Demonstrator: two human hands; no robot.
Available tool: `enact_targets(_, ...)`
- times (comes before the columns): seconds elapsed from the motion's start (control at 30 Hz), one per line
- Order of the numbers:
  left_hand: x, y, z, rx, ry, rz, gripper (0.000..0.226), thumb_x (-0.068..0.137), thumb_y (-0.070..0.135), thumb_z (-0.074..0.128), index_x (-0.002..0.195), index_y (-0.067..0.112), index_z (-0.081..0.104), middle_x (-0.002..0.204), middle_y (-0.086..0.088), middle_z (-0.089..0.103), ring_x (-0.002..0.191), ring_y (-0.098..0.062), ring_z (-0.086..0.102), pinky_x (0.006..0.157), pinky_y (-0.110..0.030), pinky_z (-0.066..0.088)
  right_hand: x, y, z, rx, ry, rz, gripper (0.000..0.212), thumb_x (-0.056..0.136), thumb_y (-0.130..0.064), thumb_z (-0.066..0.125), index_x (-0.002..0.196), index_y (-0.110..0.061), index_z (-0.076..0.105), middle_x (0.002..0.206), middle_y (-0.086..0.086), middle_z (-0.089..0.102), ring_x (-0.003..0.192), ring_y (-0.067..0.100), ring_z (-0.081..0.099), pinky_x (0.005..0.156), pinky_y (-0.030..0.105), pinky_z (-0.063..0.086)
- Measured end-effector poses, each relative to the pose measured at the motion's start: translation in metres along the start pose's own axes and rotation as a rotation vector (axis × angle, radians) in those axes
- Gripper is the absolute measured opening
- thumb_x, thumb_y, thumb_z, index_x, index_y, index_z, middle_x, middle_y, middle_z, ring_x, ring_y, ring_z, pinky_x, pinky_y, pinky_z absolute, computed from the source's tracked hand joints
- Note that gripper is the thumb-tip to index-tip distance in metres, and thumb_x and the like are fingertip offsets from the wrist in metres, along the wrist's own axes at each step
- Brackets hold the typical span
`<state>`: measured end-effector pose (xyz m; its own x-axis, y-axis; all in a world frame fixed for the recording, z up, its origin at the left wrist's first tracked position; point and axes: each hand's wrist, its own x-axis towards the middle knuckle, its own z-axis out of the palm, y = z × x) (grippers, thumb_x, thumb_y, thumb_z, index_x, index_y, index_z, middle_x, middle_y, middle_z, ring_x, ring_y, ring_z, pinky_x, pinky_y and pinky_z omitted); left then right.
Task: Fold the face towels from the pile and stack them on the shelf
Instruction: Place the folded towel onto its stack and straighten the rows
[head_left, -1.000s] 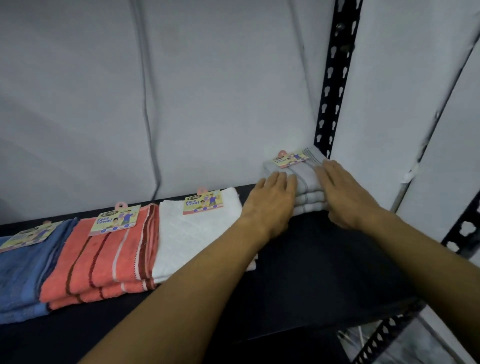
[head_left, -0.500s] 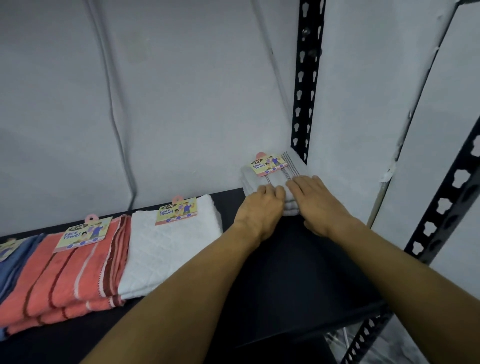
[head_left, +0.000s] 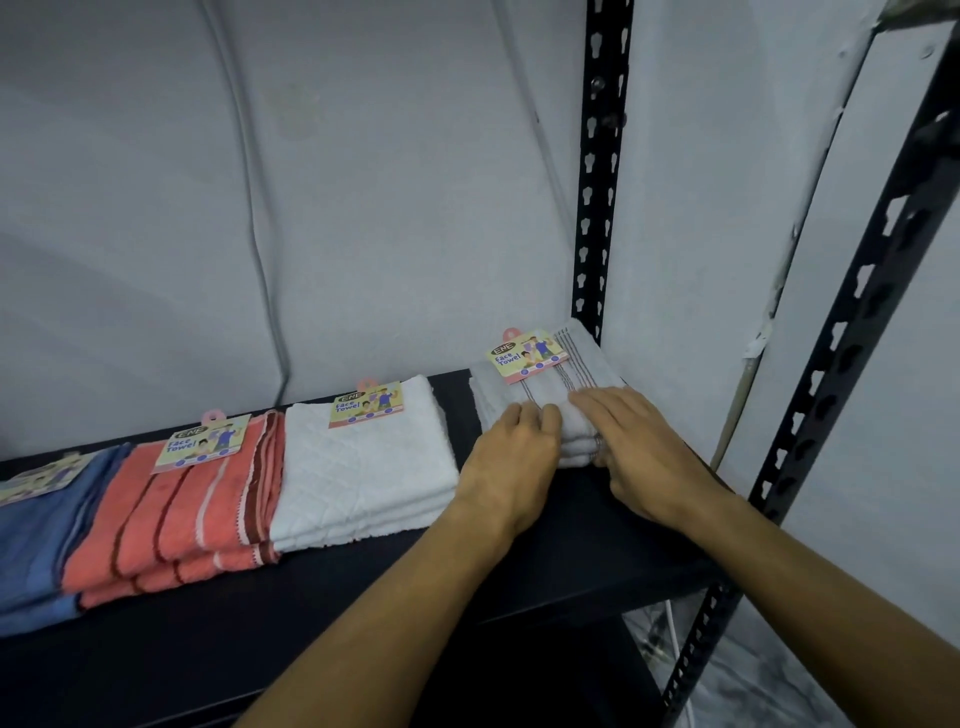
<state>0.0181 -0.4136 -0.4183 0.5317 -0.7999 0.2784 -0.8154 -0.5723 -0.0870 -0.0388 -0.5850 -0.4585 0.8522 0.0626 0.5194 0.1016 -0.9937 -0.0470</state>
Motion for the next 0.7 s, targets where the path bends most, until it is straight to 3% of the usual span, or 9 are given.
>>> enact_targets(0.17, -0.033, 0.008, 0.001, -0.073, 0.082, 0.028, 0.050, 0.085, -0.001, 0.057, 0.134, 0.005, 0.044, 0.130, -0.012, 0.051, 0.122, -0.028, 0.047, 0.088, -0.040, 0.054, -0.025, -0.012, -0.015, 0.020, 0.020, -0.035, 0.080, 0.059, 0.004, 0.080, 0.133, -0.003, 0.050, 0.131, 0.010, 0.056, 0.121, 0.024, 0.047, 0.107, 0.034, 0.030)
enact_targets(0.3, -0.052, 0.008, 0.005, -0.039, 0.217, 0.070, 0.063, 0.058, -0.001, 0.081, 0.118, 0.002, 0.063, 0.116, -0.013, 0.067, 0.111, -0.030, 0.065, 0.081, -0.033, 0.059, -0.038, -0.022, -0.029, 0.015, 0.044, -0.093, 0.072, 0.065, -0.005, 0.082, 0.132, -0.003, 0.053, 0.129, 0.008, 0.057, 0.119, 0.021, 0.043, 0.106, 0.032, 0.030)
enact_targets(0.43, -0.054, 0.007, 0.006, -0.043, 0.227, 0.075, 0.071, 0.065, 0.007, 0.079, 0.131, 0.000, 0.054, 0.128, -0.016, 0.060, 0.124, -0.034, 0.056, 0.103, -0.040, 0.047, -0.037, -0.021, -0.032, 0.057, 0.003, -0.078, 0.072, 0.073, -0.016, 0.076, 0.139, -0.009, 0.047, 0.141, 0.005, 0.047, 0.134, 0.019, 0.035, 0.113, 0.038, 0.032)
enact_targets(0.57, -0.048, 0.011, 0.002, -0.031, 0.288, 0.026, 0.073, 0.076, 0.041, 0.076, 0.132, 0.002, 0.052, 0.135, -0.015, 0.055, 0.129, -0.032, 0.050, 0.110, -0.045, 0.037, -0.030, -0.023, -0.041, 0.388, 0.084, 0.129, 0.059, 0.087, -0.040, 0.061, 0.141, -0.019, 0.046, 0.150, -0.009, 0.034, 0.143, 0.006, 0.020, 0.117, 0.022, 0.016)
enact_targets(0.67, -0.041, 0.020, 0.002, -0.054, 0.358, 0.002, 0.065, 0.081, 0.042, 0.071, 0.131, 0.003, 0.055, 0.136, -0.014, 0.057, 0.129, -0.030, 0.052, 0.111, -0.044, 0.034, -0.016, -0.028, -0.052, 0.666, 0.194, 0.471, 0.041, 0.099, -0.030, 0.051, 0.139, -0.020, 0.047, 0.133, -0.021, 0.041, 0.128, -0.003, 0.033, 0.100, 0.002, 0.018)
enact_targets(0.7, -0.039, 0.023, 0.004, -0.053, 0.366, -0.003, 0.064, 0.082, 0.040, 0.073, 0.131, 0.003, 0.056, 0.136, -0.014, 0.057, 0.129, -0.030, 0.053, 0.111, -0.044, 0.034, -0.011, -0.025, -0.052, 0.776, 0.193, 0.591, 0.038, 0.101, -0.030, 0.046, 0.138, -0.020, 0.048, 0.125, -0.022, 0.045, 0.119, -0.002, 0.038, 0.095, 0.003, 0.023)
